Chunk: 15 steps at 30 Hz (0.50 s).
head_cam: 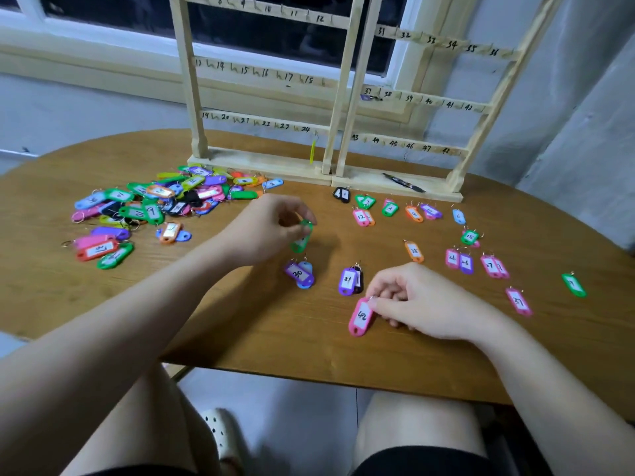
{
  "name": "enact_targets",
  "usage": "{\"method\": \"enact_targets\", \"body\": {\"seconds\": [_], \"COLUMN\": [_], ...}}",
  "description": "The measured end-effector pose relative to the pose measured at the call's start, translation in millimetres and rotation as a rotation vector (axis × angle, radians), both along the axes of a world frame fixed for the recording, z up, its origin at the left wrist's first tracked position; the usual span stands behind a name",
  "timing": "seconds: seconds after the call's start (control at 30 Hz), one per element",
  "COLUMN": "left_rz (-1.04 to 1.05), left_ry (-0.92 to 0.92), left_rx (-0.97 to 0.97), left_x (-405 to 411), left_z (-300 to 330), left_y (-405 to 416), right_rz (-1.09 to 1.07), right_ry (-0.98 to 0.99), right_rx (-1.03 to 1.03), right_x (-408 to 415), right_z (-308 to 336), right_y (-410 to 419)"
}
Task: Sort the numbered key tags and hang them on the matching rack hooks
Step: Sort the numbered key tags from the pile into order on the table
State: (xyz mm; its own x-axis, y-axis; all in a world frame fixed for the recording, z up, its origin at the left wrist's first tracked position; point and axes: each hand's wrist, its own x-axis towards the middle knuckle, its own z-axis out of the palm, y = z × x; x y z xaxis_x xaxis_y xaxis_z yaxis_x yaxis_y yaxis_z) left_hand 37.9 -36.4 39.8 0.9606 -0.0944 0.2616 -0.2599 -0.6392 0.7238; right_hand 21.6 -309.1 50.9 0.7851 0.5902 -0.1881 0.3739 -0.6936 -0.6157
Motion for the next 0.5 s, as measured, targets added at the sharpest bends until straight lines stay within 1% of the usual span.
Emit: {"method": "enact_targets", "body": {"seconds": [0.13,0.27,0.33,0.5], "left_rz": [-0.011,-0.031,-0.037,-0.106], "left_ry": [0.015,0.054,0.063,0.096], "left_rx": [-0.052,-0.104,-0.102,-0.078], "left_x": [-1.7,5.1,14.0,48.2], "left_z": [-1.4,4.3,8.0,19.1], "left_y": [-7.2,-25.4,-42.1,-102.9], "right_rz": [0.011,0.055,0.07,0.068], "right_ry": [0.044,0.136,0.121,0.066], "right_rx": [-0.176,-0.252,-0.254,-0.155], "right_x": [5.2,11.4,13.0,18.7], "right_z": [13.7,25.0,25.1,25.0], "right_y": [-23.7,-38.3,-38.8,-51.8]}}
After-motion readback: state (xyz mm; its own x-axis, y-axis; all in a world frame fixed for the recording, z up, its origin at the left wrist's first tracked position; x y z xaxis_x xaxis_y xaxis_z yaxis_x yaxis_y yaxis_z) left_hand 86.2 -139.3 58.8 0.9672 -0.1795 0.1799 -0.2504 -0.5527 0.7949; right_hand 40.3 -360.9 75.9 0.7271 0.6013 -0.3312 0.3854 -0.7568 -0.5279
